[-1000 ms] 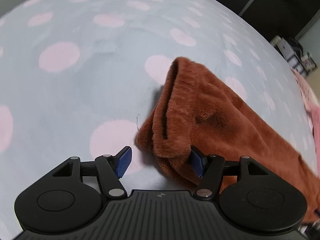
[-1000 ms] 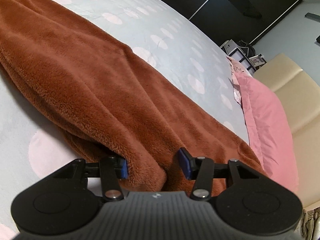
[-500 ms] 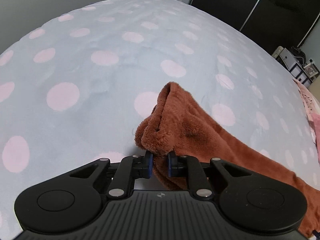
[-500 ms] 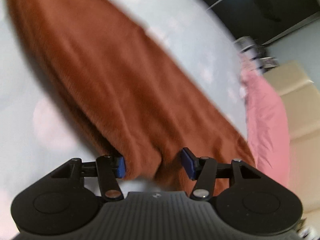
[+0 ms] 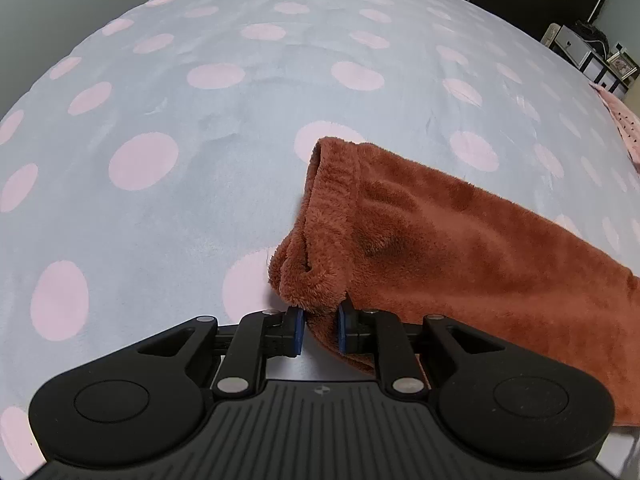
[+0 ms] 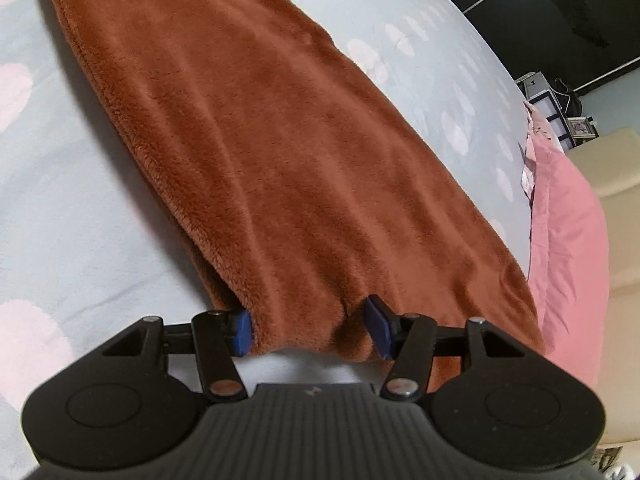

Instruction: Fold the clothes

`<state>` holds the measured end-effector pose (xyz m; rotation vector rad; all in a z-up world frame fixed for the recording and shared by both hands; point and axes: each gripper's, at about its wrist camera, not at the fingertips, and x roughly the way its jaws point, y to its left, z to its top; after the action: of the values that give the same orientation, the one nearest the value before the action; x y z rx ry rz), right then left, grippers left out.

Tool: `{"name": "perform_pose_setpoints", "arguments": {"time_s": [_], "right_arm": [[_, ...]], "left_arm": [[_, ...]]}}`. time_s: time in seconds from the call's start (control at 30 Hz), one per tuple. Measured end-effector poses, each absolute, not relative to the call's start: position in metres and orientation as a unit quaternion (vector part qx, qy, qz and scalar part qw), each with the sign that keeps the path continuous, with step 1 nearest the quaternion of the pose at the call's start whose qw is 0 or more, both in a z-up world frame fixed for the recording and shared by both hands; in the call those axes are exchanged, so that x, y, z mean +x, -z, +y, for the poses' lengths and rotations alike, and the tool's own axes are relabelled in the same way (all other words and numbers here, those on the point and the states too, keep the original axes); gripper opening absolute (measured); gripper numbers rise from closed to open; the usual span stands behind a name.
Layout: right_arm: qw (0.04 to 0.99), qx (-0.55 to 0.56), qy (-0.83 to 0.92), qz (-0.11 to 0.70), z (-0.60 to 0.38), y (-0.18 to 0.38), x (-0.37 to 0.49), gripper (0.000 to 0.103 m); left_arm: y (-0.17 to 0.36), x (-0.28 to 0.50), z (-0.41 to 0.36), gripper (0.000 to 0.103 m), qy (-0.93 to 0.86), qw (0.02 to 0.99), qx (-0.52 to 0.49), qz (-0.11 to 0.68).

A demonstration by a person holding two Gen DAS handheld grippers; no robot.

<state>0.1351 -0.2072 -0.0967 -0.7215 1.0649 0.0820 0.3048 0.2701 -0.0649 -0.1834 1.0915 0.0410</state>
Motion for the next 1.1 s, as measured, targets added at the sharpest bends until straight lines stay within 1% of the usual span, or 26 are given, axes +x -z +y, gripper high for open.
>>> {"name": "perform_pose_setpoints", "arguments": {"time_s": [0.1,0.13,0.17,0.2,0.3,0.37,0.4,0.43,0.5,0.53,0.6,0.7,0.87,1.0,1.07,1.1], "right_arm": [[0.814,-0.291,-0.049,0.501,-0.217,0.077,0.129,0.060],[0.815,-0.271,-0.054,0.509,-0.222,0.072,0.126,0.075],[0.816,-0.251,-0.059,0.517,-0.227,0.066,0.124,0.085],[0.818,-0.236,-0.062,0.521,-0.233,0.062,0.119,0.090],[0.827,-0.213,-0.027,0.520,-0.266,0.055,0.107,0.090],[0.839,-0.167,0.025,0.517,-0.309,0.053,0.102,0.089],[0.846,-0.137,0.052,0.513,-0.332,0.051,0.100,0.087],[0.853,-0.105,0.078,0.506,-0.357,0.050,0.097,0.082],[0.863,-0.046,0.126,0.487,-0.404,0.048,0.090,0.075],[0.868,-0.033,0.142,0.474,-0.423,0.047,0.086,0.070],[0.879,-0.042,0.155,0.450,-0.449,0.050,0.084,0.070],[0.885,-0.091,0.139,0.435,-0.468,0.068,0.092,0.070],[0.874,-0.172,0.103,0.443,-0.481,0.101,0.114,0.070],[0.885,-0.170,0.076,0.427,-0.497,0.107,0.122,0.068],[0.885,-0.168,0.067,0.428,-0.500,0.110,0.125,0.053],[0.884,-0.168,0.063,0.432,-0.501,0.112,0.127,0.037]], "left_arm": [[0.065,0.307,0.267,0.014,-0.025,0.851,-0.082,0.518],[0.066,0.308,0.266,0.014,-0.026,0.851,-0.080,0.518],[0.066,0.308,0.265,0.014,-0.028,0.851,-0.079,0.518],[0.067,0.309,0.265,0.014,-0.030,0.851,-0.081,0.519],[0.072,0.310,0.264,0.015,-0.033,0.849,-0.078,0.522],[0.074,0.311,0.262,0.015,-0.034,0.848,-0.070,0.525],[0.075,0.310,0.261,0.015,-0.034,0.848,-0.065,0.526],[0.076,0.310,0.260,0.015,-0.034,0.847,-0.060,0.527],[0.078,0.311,0.257,0.017,-0.036,0.846,-0.052,0.529],[0.079,0.311,0.256,0.018,-0.038,0.846,-0.049,0.530],[0.082,0.313,0.254,0.018,-0.044,0.844,-0.045,0.532],[0.084,0.316,0.249,0.019,-0.055,0.842,-0.037,0.535],[0.088,0.323,0.237,0.020,-0.075,0.838,-0.018,0.540],[0.092,0.328,0.230,0.021,-0.082,0.837,-0.003,0.542],[0.093,0.329,0.230,0.021,-0.084,0.836,0.000,0.543],[0.093,0.330,0.230,0.021,-0.085,0.835,0.000,0.543]]}}
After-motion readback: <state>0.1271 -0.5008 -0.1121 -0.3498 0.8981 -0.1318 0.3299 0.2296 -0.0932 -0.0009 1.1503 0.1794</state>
